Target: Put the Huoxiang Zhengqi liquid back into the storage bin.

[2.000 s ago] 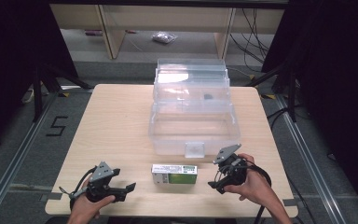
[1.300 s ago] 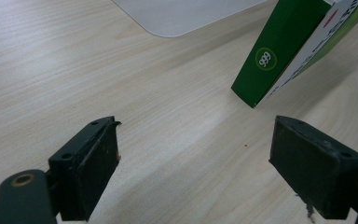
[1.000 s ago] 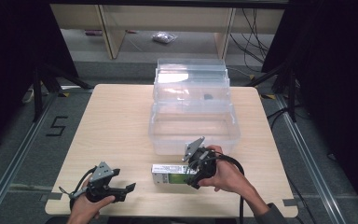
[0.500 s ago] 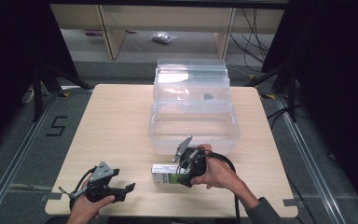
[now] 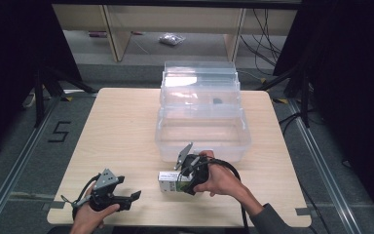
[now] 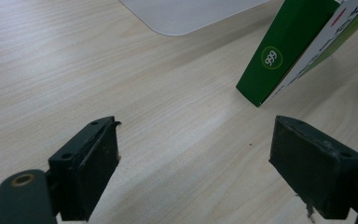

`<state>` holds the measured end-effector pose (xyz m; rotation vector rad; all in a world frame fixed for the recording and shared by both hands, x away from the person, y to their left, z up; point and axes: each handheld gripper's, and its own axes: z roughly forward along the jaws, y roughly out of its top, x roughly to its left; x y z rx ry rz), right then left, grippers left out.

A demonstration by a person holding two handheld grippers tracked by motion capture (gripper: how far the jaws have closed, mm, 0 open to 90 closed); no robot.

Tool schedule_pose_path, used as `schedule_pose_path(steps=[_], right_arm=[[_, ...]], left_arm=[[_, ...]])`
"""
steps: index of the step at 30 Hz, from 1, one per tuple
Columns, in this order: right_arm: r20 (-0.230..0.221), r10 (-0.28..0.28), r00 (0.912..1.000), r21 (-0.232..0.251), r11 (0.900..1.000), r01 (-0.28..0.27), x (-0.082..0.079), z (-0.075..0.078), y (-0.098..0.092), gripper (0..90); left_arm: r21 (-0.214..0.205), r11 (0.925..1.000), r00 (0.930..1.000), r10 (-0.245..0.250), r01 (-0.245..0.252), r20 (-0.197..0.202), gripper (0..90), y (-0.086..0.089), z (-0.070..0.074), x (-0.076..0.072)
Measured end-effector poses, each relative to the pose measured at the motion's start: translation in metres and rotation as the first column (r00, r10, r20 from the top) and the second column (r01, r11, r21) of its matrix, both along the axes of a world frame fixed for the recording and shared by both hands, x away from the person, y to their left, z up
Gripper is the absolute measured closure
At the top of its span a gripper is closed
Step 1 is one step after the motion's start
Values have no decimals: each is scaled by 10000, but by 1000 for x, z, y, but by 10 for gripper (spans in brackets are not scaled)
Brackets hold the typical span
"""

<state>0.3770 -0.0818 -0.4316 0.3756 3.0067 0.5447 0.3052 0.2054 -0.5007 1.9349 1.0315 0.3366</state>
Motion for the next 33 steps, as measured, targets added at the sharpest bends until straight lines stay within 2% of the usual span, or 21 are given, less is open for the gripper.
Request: schedule_pose_path(steps=[1,2,4,5,6,9,15,17,20,22,26,28,30,33], right_arm=[[-88,-236,9997,-116,9997,235,-2,0,1,309],[-88,-236,9997,-116,9997,235,-2,0,1,309],[72,247,9997,-8,9997,-247,0,-1,4,315],[72,247,9997,-8,9997,-247,0,-1,4,315],[-74,-88,9999,-200,9998,87,-2,-2,5,317],[-83,36,10000,-252,9997,-38,-1,-3,6,320],[-74,-128,9999,-421,9990,125,-2,-6,9,342],[136,473,9988,-524,9975,-465,4,-9,9,348],[-6,259,9997,-374,9990,-259,3,-10,10,355],[-52,31,10000,-577,9983,-34,3,-12,10,377],[-97,225,9997,-690,9973,-231,5,-14,10,400],[-30,574,9983,-734,9956,-574,7,-15,11,425],[-12,460,9989,-863,9952,-459,6,-15,11,435],[4,855,9963,-869,9926,-852,8,-17,11,471]], left_arm=[[-6,10000,10000,17,-16,14,147,0,0,0],[-6,10000,10000,17,-16,14,147,0,0,0],[44,10000,10000,25,-25,15,147,1,0,0],[44,10000,10000,25,-25,15,147,1,0,0],[33,10000,10000,24,-24,24,147,1,0,0],[20,10000,10000,68,-68,58,147,0,0,0],[37,10000,10000,27,-27,9,147,1,0,0],[42,10000,10000,23,-23,9,147,1,0,0],[75,10000,10000,47,-47,-10,147,1,1,0],[51,10000,10000,-1,1,5,147,1,0,0],[50,10000,10000,18,-18,0,147,1,0,0],[79,10000,10000,22,-22,-20,147,1,0,0],[77,10000,10000,21,-21,-20,148,1,0,0],[24,10000,10000,16,-16,14,147,1,0,0]])
